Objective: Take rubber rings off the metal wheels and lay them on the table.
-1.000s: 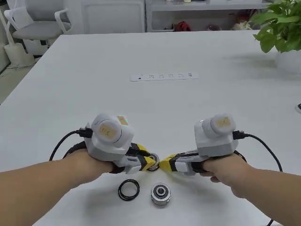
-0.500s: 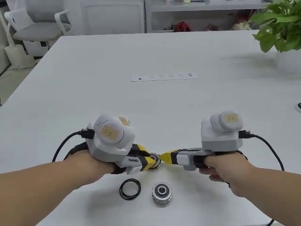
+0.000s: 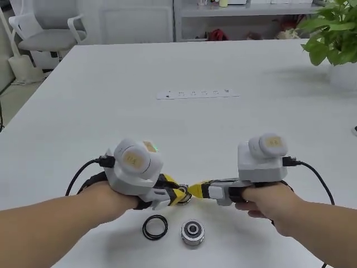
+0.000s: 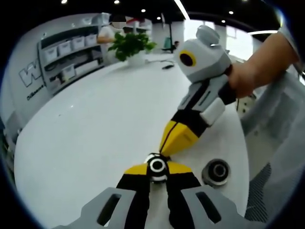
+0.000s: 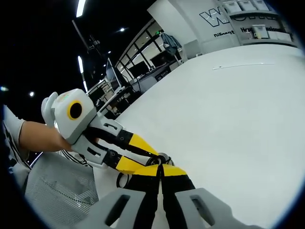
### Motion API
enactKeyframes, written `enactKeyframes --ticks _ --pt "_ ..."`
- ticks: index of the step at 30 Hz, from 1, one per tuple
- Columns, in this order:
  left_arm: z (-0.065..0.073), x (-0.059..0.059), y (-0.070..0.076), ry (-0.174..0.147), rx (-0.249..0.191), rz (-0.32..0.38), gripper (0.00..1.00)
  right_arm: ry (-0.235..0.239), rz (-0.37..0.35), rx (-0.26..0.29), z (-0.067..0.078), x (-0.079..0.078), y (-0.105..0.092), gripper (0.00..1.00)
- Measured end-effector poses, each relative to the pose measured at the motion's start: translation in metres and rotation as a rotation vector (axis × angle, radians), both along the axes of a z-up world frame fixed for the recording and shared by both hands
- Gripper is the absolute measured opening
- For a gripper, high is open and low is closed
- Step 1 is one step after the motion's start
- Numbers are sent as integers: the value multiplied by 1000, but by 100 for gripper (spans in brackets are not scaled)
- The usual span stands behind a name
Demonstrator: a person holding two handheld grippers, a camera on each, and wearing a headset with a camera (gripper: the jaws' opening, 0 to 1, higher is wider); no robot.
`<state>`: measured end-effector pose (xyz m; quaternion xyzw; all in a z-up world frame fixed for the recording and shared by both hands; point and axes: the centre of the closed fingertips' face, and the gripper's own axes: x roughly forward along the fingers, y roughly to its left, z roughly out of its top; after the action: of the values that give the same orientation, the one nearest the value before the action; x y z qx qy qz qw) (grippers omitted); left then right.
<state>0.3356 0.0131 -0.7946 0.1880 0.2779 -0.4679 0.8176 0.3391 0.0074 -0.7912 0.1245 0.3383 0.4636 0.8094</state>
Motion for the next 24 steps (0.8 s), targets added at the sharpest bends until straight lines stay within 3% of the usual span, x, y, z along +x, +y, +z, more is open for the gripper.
enactKeyframes --ticks 13,14,15,17,20,24 --pt "0 0 0 5 -4 1 12 -2 37 17 4 -6 7 0" --pt "0 0 0 -1 -3 2 12 1 84 96 16 -14 17 0" --pt "0 0 0 3 -7 5 12 10 55 89 16 -11 15 0" --pt "0 0 0 2 -9 7 12 -18 59 59 14 -8 14 0" --pt "0 0 0 3 -7 9 12 -13 51 70 14 -9 13 0" --pt "0 0 0 6 -9 20 13 -34 52 44 11 -8 10 0"
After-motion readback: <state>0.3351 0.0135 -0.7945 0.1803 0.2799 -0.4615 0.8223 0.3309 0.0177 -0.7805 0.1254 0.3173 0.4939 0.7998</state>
